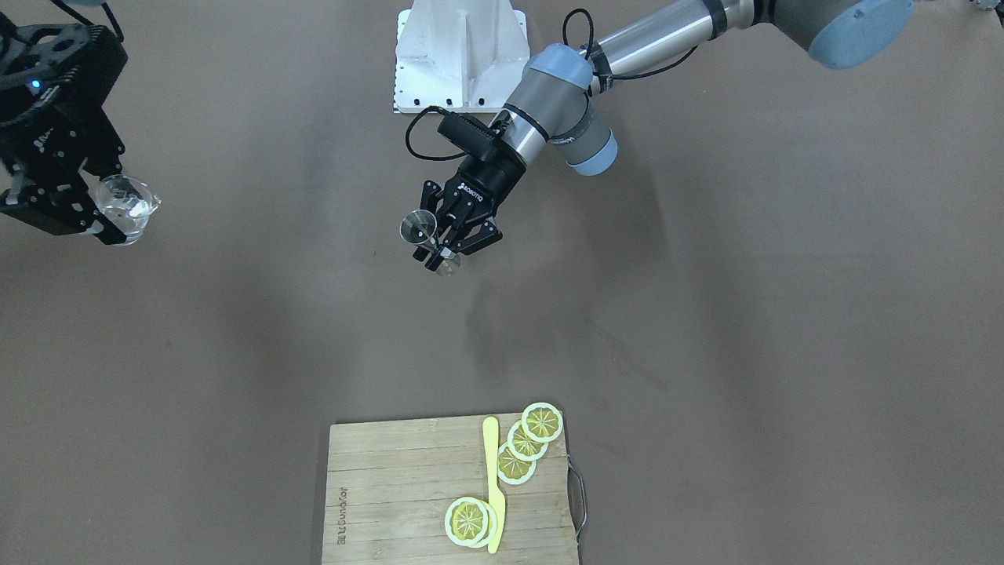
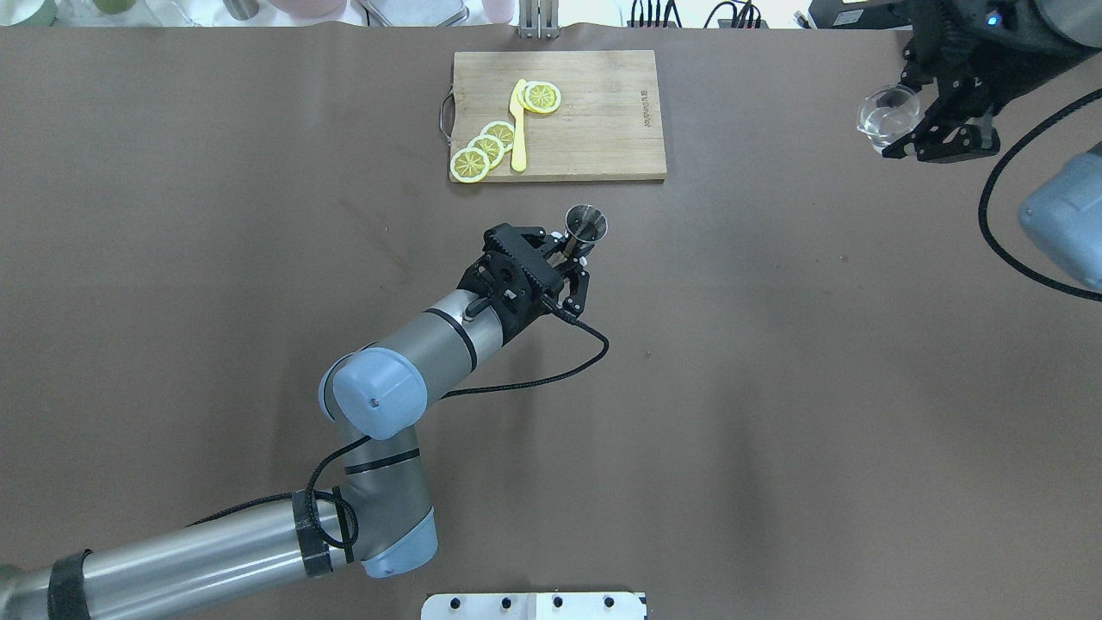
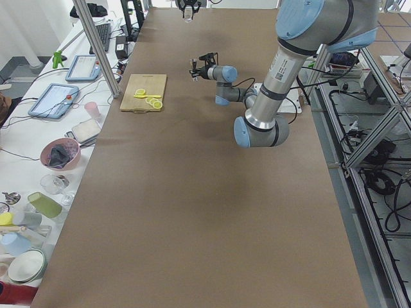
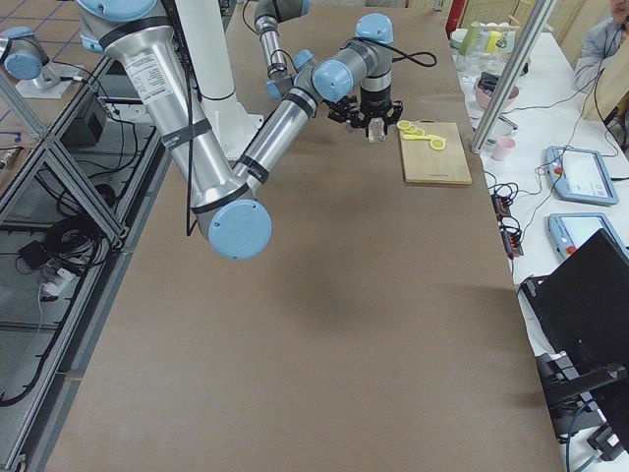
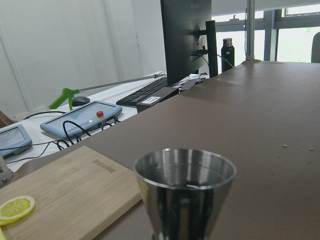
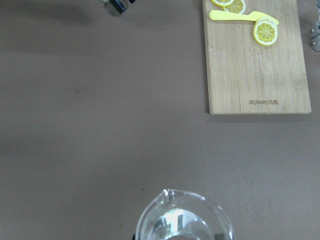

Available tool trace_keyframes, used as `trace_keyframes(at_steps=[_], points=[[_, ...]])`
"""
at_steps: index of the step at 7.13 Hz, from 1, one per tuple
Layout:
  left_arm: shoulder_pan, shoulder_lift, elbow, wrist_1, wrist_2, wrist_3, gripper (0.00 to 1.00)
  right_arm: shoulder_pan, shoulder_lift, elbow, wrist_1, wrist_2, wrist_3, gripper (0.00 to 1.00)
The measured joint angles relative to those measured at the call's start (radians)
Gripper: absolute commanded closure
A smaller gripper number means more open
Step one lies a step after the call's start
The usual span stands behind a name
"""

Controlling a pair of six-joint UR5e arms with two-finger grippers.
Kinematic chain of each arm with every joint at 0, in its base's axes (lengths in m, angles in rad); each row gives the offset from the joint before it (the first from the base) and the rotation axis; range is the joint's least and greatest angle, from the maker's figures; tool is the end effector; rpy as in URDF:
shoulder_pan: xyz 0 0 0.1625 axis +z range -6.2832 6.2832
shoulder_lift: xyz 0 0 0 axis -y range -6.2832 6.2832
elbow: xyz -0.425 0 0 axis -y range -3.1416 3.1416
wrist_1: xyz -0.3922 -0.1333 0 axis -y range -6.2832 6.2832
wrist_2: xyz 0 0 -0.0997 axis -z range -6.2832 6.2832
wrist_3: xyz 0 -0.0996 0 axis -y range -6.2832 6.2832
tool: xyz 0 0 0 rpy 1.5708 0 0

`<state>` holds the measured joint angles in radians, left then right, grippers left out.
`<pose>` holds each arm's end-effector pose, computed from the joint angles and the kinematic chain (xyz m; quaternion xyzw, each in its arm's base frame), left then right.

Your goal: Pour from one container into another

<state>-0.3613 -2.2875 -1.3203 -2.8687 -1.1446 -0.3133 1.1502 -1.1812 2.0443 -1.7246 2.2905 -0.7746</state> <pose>0.5925 -0.4104 0.1914 0.6390 0.4233 0.1220 0.6306 -0.1591 -0.5213 0.2495 0.3781 -0.2678 -0.5949 0.6568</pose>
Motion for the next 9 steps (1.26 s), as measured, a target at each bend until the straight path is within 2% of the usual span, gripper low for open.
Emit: trace_keyframes(at_steps=[2,4,9], points=[[-0.048,0.006,-0.009,0.007,-0.001,0.026,1.00,0.086,-0.059,-0.047,0.108,0.102,0.049,1.00],[-0.092,0.049,-0.032,0.002,-0.003,0.034,1.00,0.145,-0.072,-0.120,0.190,0.177,0.103,1.00],[-0.156,0.105,-0.074,0.016,-0.003,0.038,1.00,0.156,-0.080,-0.301,0.509,0.210,0.382,1.00]])
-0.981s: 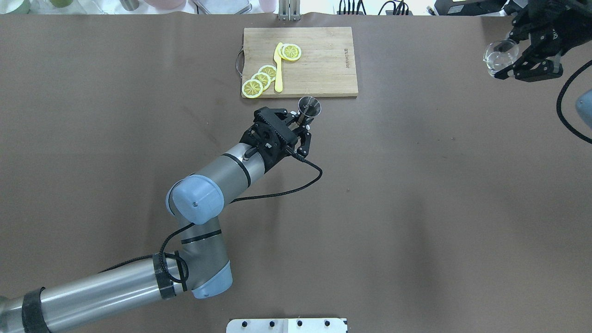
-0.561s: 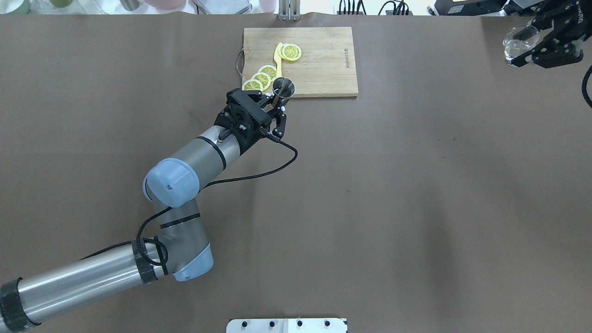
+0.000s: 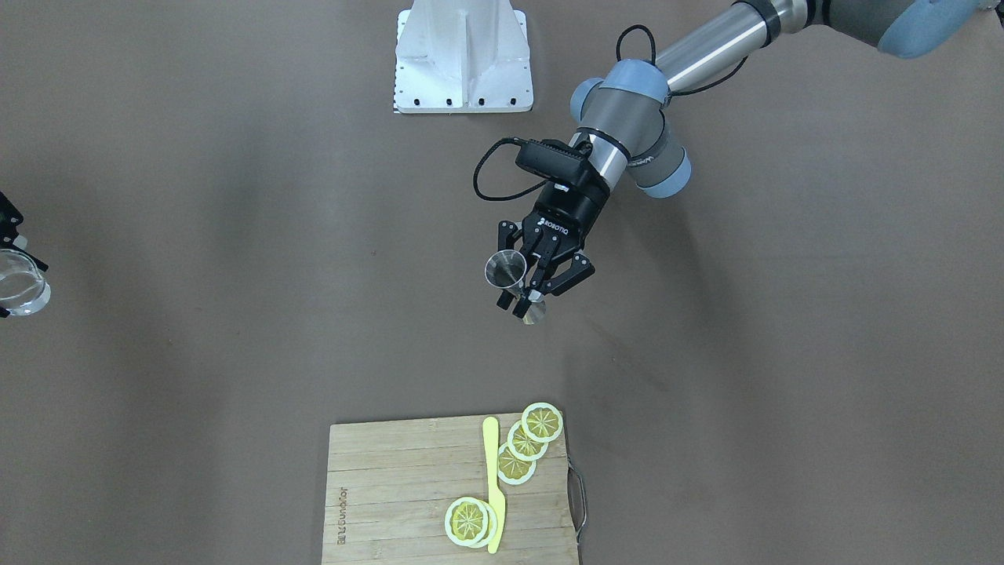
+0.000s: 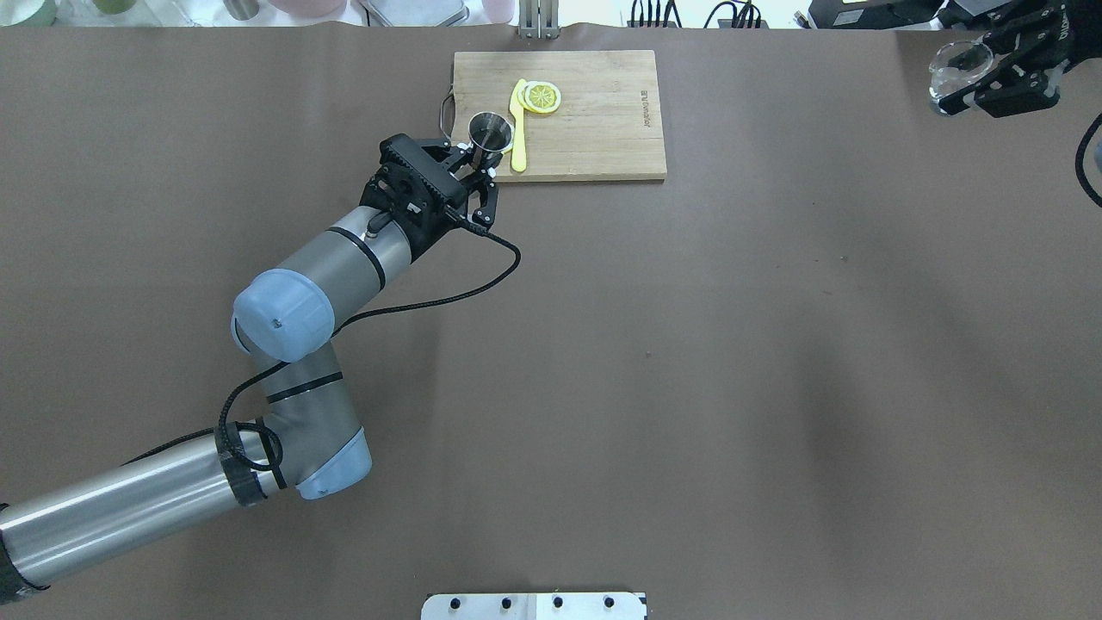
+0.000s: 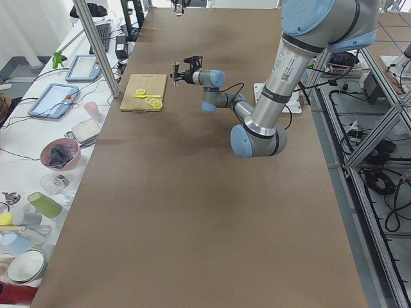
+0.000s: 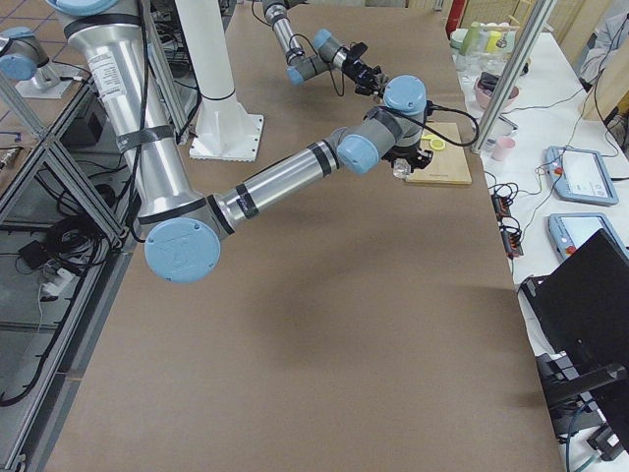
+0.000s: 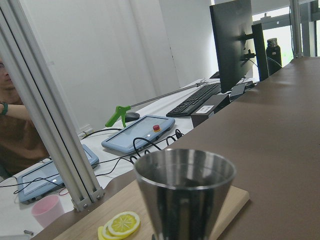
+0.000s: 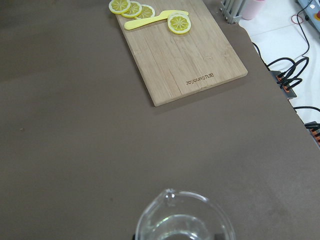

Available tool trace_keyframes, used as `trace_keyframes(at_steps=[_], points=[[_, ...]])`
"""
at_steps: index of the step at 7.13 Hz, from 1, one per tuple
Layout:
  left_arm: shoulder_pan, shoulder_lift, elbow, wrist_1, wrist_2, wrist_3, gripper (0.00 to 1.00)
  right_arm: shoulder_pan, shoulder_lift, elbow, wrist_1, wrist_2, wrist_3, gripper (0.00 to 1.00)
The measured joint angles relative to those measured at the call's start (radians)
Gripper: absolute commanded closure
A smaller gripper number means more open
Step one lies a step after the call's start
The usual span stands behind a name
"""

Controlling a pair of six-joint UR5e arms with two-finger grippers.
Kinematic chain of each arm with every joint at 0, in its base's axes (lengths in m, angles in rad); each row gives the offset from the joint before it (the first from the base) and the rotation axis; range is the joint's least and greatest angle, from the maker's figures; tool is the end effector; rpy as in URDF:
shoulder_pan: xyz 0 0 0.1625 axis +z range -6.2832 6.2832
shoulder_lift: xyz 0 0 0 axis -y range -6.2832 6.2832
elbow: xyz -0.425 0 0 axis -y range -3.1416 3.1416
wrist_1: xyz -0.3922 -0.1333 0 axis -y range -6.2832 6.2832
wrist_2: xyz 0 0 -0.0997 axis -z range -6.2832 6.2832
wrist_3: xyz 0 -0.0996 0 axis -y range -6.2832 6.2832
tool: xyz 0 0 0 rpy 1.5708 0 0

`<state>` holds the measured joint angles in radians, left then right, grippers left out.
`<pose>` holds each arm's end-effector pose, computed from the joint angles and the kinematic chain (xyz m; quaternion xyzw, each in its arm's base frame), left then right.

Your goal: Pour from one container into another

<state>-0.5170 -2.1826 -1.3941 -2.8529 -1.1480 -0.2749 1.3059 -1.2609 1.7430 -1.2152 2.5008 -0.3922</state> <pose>0.5008 -0.4851 0.2332 0.6672 0.3483 0.0957 0.6514 -0.1024 -0.5816 0.3512 0.3888 -0.3857 -0.4361 0.7140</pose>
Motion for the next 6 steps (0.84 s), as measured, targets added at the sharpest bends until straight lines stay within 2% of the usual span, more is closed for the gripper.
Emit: trace_keyframes(at_steps=[3,6], points=[[-0.011,0.009,0.007,0.040,0.002,-0.001,1.00,-0.015,-0.026,-0.095,0.253,0.010,0.203,1.00],[-0.010,0.106,-0.055,0.017,0.000,-0.001,1.00,-0.063,-0.100,-0.164,0.531,-0.036,0.385,1.00]])
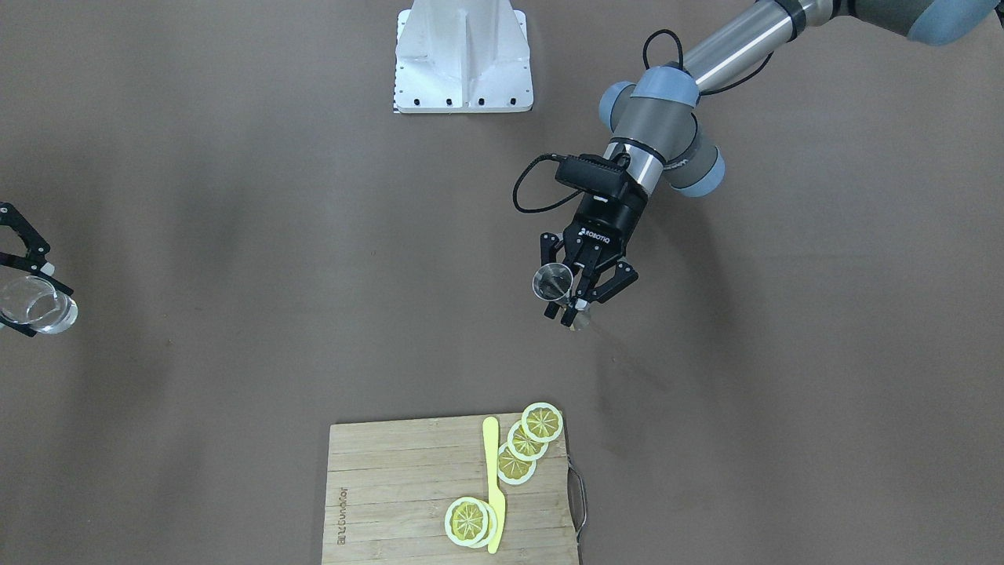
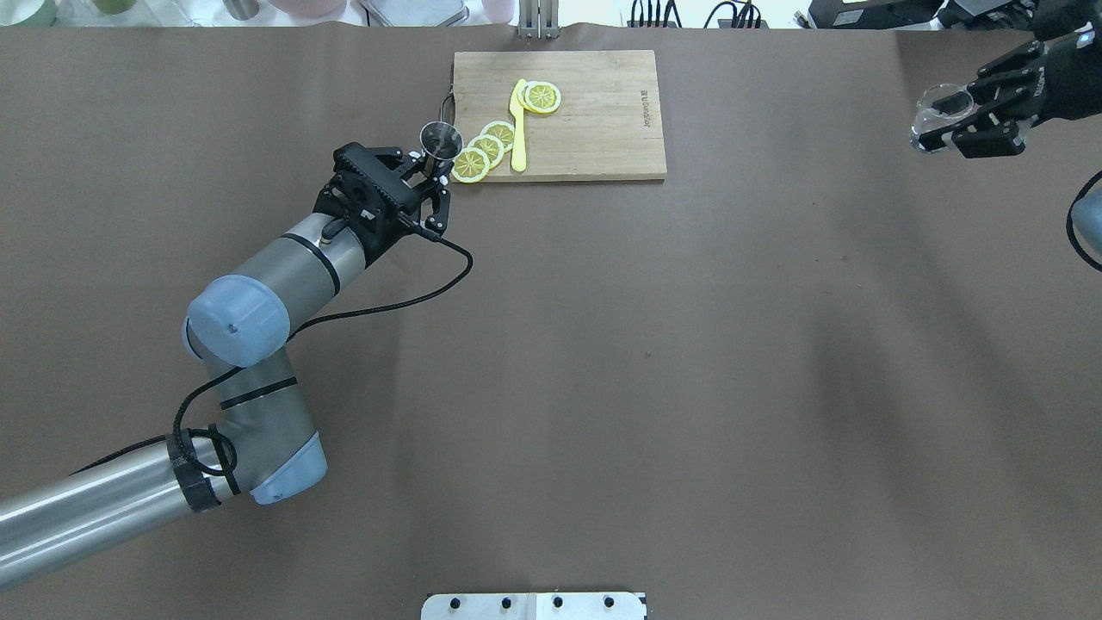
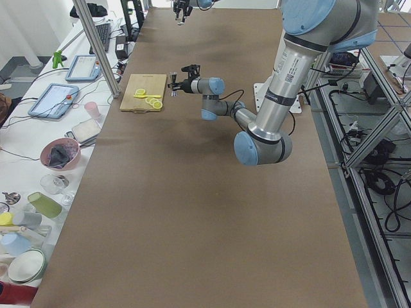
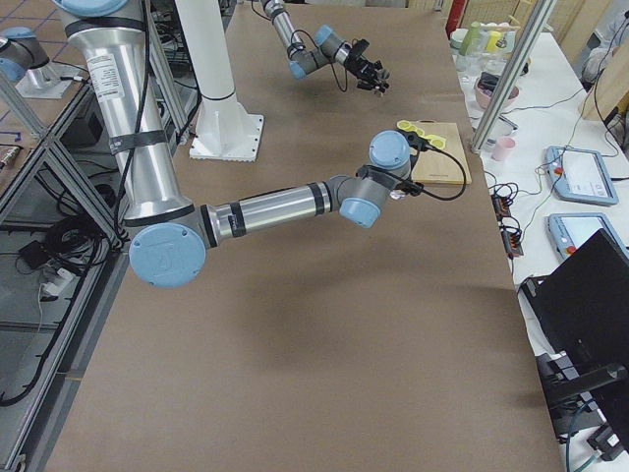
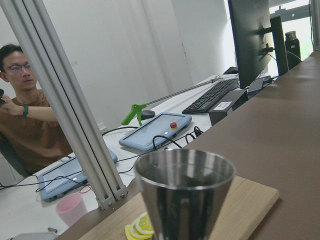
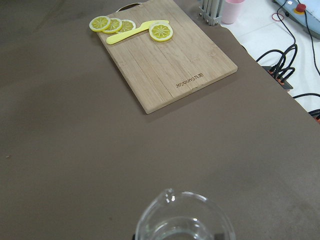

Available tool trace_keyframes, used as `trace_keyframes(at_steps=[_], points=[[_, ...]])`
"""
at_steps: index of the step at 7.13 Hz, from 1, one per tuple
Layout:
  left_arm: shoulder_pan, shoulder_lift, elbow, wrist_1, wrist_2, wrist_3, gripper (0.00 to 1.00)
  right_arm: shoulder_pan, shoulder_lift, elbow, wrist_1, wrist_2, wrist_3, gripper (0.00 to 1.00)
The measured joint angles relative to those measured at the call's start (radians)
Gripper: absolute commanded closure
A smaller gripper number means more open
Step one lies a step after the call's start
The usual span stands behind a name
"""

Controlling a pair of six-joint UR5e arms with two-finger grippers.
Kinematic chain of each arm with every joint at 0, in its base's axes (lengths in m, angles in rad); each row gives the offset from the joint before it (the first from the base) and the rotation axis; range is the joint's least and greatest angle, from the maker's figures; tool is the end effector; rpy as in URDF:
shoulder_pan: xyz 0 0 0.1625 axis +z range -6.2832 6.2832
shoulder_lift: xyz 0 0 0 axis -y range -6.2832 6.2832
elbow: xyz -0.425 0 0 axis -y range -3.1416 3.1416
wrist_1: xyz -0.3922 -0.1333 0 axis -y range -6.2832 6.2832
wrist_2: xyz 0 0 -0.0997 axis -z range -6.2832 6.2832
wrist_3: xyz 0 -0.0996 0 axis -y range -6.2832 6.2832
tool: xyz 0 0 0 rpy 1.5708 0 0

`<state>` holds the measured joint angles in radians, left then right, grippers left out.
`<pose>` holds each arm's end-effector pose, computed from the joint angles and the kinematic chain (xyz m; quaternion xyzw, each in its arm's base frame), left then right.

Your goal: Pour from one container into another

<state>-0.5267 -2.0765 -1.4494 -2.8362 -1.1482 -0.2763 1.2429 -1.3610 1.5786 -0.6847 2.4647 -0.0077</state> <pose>0.4762 -0.4784 0.2807 0.6545 0.3280 0.1057 0.6730 -0.1315 -0.5595 0.4326 0.4080 -0.4387 -0.3517 0.7193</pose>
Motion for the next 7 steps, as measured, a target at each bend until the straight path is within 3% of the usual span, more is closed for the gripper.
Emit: trace_keyframes(at_steps=[2,5,7], points=[[0.002,0.002,-0.012,0.009,-0.006,0.001,1.00,-0.053,-0.055,-0.026,0.170,-0.061,0.129,1.00],[-0.003,0.003,-0.015,0.023,0.003,-0.010,1.00,-0.178,-0.111,-0.069,0.416,-0.238,0.331,1.00],[-0.004,0.018,-0.022,0.065,0.135,-0.122,1.00,-0.242,-0.118,-0.149,0.575,-0.314,0.359,1.00]])
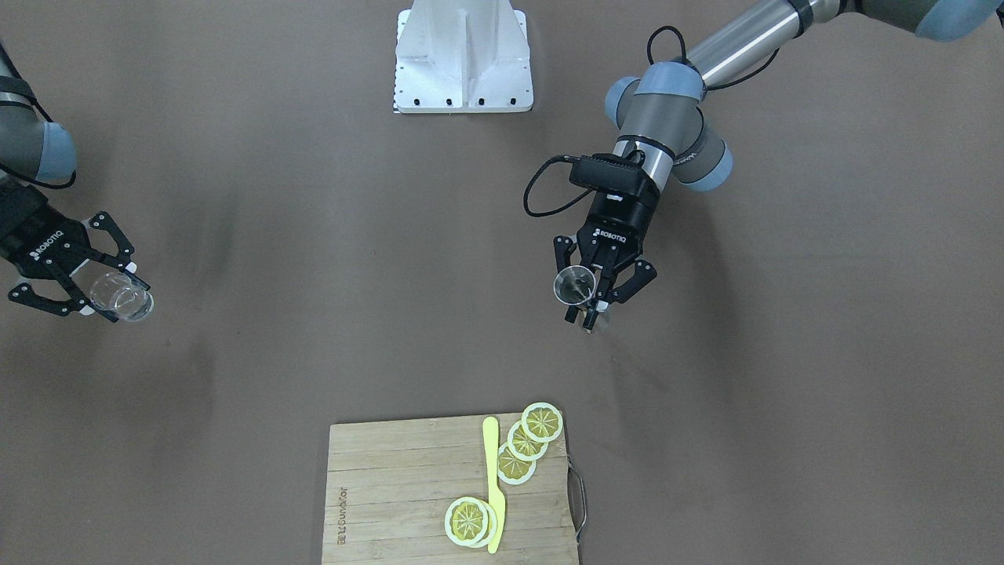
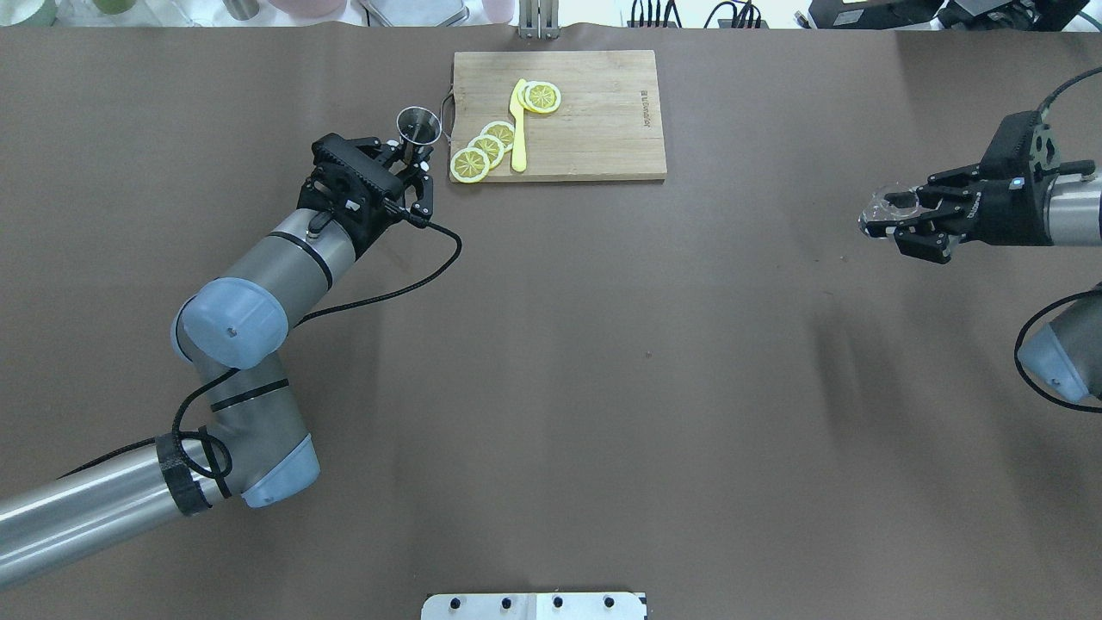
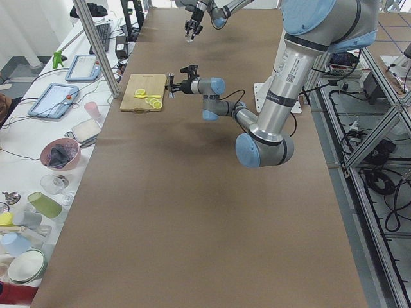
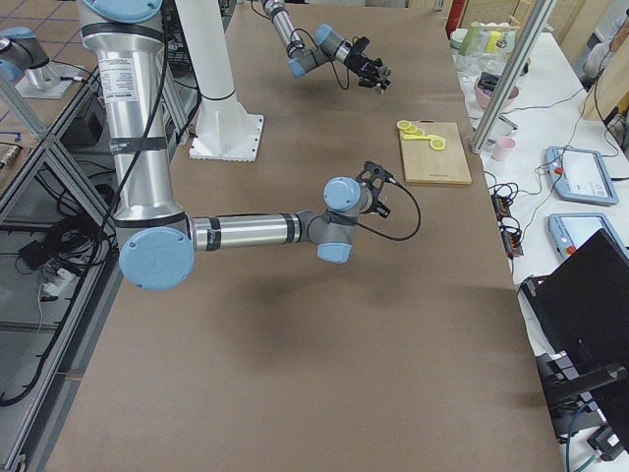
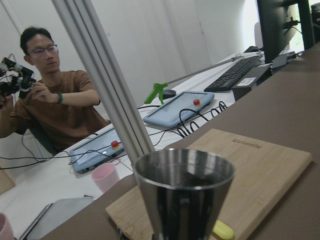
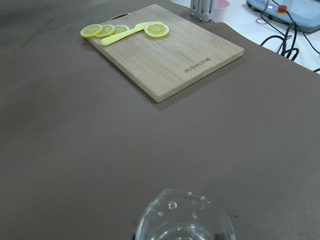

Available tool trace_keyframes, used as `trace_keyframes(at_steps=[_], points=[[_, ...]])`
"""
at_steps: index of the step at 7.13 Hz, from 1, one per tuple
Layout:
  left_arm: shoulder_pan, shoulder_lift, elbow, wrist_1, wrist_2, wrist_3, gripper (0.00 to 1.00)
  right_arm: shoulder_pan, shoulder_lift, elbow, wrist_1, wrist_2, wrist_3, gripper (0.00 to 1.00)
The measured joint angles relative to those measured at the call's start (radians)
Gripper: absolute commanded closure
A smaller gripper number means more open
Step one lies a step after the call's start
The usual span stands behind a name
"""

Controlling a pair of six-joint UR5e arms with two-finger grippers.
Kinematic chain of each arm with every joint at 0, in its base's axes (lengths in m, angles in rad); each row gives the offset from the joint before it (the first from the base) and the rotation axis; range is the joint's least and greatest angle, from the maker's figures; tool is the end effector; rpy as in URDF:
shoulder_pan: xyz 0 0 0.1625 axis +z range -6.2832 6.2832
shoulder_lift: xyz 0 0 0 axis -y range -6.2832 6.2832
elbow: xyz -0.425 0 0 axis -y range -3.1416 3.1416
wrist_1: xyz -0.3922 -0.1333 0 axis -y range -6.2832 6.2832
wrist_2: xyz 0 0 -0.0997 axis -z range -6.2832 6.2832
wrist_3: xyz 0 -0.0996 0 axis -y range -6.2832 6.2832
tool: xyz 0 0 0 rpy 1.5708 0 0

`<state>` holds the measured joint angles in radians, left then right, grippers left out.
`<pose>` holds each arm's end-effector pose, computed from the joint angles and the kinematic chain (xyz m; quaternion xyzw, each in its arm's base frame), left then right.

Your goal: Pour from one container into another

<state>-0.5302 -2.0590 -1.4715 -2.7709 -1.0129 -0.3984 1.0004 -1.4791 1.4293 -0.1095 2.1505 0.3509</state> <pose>0.4623 -0.4866 0.2879 0.6431 0.3069 0.0262 0.7011 -0.2192 -0.4875 0.5200 0.4601 -0.4712 -0.2641 0.7047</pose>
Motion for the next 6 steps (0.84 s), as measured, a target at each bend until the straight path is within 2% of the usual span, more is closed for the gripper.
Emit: trace_keyframes(at_steps=[2,6], points=[[-0.001,0.016,0.002,0.030,0.085,-0.129,1.00,-0.027,-0.017,-0.045,0.074,-0.019,-0.102,1.00],[0.001,0.060,0.015,0.052,0.169,-0.245,1.00,-0.037,-0.037,-0.072,0.104,-0.014,-0.292,1.00]])
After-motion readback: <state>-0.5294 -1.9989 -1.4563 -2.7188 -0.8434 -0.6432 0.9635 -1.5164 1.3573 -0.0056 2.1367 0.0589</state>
